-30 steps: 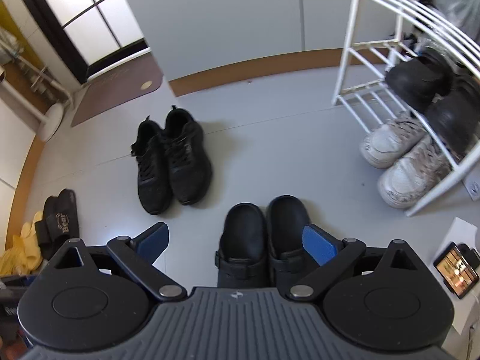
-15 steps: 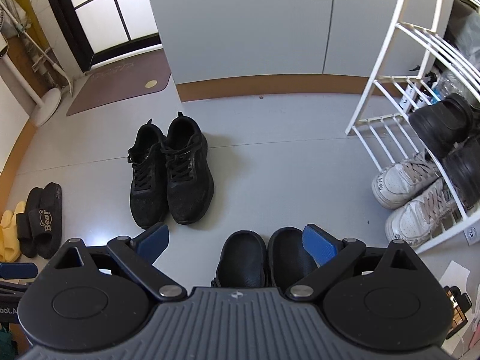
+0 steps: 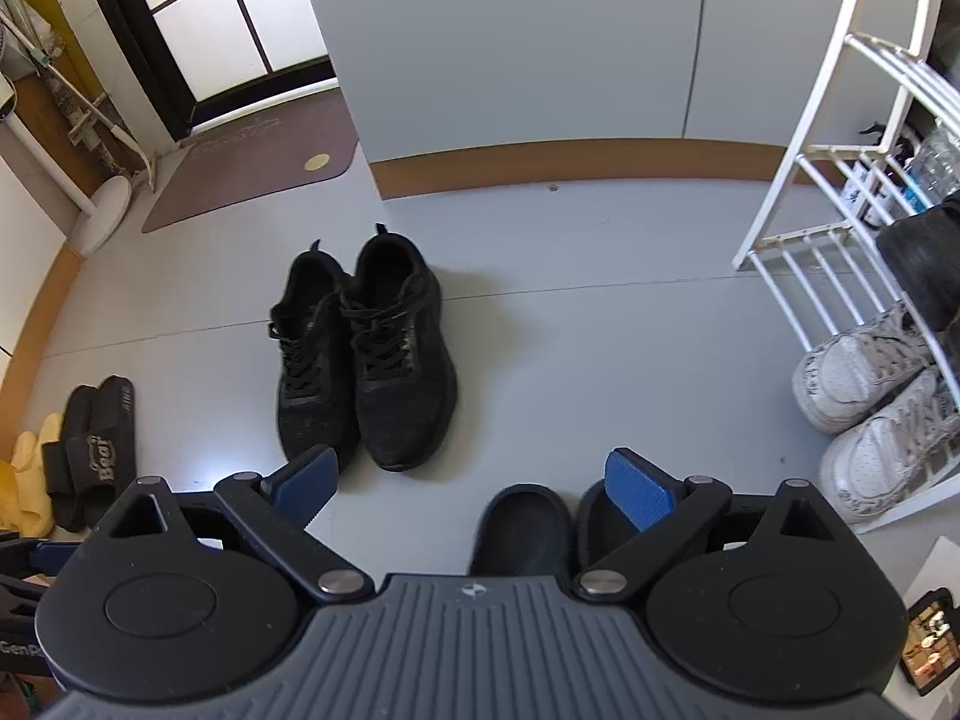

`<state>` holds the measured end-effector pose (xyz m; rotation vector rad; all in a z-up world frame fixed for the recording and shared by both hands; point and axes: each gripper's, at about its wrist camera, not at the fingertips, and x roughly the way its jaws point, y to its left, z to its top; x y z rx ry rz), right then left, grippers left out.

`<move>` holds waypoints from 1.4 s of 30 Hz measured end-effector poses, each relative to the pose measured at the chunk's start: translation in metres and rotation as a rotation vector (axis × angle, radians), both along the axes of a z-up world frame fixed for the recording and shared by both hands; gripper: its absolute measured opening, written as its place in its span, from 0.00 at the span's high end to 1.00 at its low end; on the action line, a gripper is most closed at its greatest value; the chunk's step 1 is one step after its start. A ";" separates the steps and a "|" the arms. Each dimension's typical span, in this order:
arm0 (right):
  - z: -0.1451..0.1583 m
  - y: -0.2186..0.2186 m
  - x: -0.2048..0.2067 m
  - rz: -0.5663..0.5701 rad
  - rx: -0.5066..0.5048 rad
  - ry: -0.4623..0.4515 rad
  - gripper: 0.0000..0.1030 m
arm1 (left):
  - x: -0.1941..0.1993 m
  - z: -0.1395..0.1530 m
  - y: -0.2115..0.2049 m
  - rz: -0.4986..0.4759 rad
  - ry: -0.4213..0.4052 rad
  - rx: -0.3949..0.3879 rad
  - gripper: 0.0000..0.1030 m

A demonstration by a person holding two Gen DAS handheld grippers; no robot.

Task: Organize scattered shoes
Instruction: 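Move the right gripper over the black sneakers, then lower the right gripper onto the black sneakers' collars and close it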

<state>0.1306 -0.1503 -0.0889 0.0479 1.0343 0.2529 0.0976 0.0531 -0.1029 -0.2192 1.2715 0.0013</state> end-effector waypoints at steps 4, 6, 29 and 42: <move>-0.002 0.009 0.001 0.039 0.018 -0.014 0.06 | 0.004 0.000 0.010 0.016 0.001 -0.041 0.13; -0.005 0.015 0.003 0.056 0.019 -0.009 0.07 | 0.007 0.001 0.014 0.021 0.002 -0.049 0.13; -0.023 0.042 0.022 0.075 0.097 -0.069 0.17 | 0.020 0.025 0.059 0.124 -0.066 -0.062 0.16; -0.054 0.070 0.036 0.112 0.116 -0.138 0.47 | 0.017 0.029 0.073 0.158 -0.089 -0.074 0.15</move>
